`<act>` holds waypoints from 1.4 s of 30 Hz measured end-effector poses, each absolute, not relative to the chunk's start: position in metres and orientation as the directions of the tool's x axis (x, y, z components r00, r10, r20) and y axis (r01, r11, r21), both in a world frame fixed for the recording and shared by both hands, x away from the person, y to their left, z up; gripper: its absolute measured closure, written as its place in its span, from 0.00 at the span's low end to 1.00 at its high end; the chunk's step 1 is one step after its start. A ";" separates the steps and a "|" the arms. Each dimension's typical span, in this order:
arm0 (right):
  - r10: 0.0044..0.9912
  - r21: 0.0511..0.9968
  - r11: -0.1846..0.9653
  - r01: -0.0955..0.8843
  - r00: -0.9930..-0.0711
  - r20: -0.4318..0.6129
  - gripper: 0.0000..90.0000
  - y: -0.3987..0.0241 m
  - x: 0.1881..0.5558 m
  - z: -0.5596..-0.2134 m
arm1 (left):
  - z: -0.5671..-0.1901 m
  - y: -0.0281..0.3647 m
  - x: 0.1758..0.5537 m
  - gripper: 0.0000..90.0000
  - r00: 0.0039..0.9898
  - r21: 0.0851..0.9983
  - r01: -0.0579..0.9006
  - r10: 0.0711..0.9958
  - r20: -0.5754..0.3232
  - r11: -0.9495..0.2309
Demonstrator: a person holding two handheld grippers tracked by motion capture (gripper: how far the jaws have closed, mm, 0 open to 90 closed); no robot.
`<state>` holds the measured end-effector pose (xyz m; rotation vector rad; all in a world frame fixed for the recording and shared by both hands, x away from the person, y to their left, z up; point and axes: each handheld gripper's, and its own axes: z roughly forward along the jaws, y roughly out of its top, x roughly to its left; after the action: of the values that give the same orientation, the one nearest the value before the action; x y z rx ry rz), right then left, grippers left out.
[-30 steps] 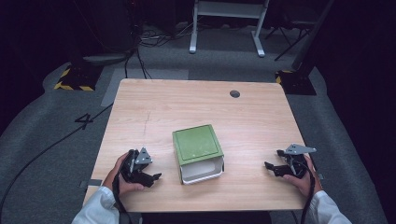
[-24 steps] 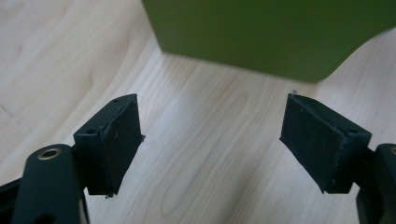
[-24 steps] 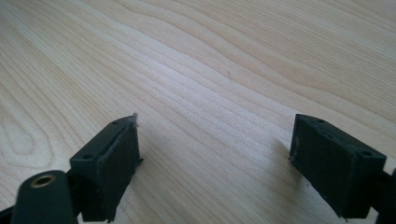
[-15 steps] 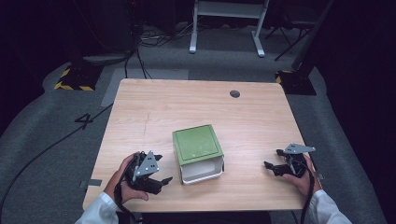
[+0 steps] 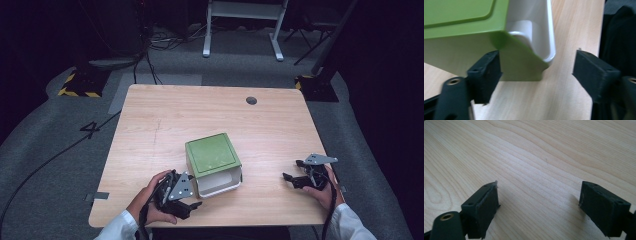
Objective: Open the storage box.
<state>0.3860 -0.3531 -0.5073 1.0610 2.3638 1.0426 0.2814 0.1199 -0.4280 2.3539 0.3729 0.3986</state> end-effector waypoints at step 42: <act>0.752 0.743 0.448 0.497 -0.659 -0.012 0.18 -0.353 0.386 -0.507 | -0.452 0.055 0.309 0.44 0.917 0.667 0.194 0.375 0.138 -0.719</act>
<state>0.3863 -0.3525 -0.5072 1.0633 2.3631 1.0448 0.3093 0.0553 -0.4516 2.3868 0.4034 0.3453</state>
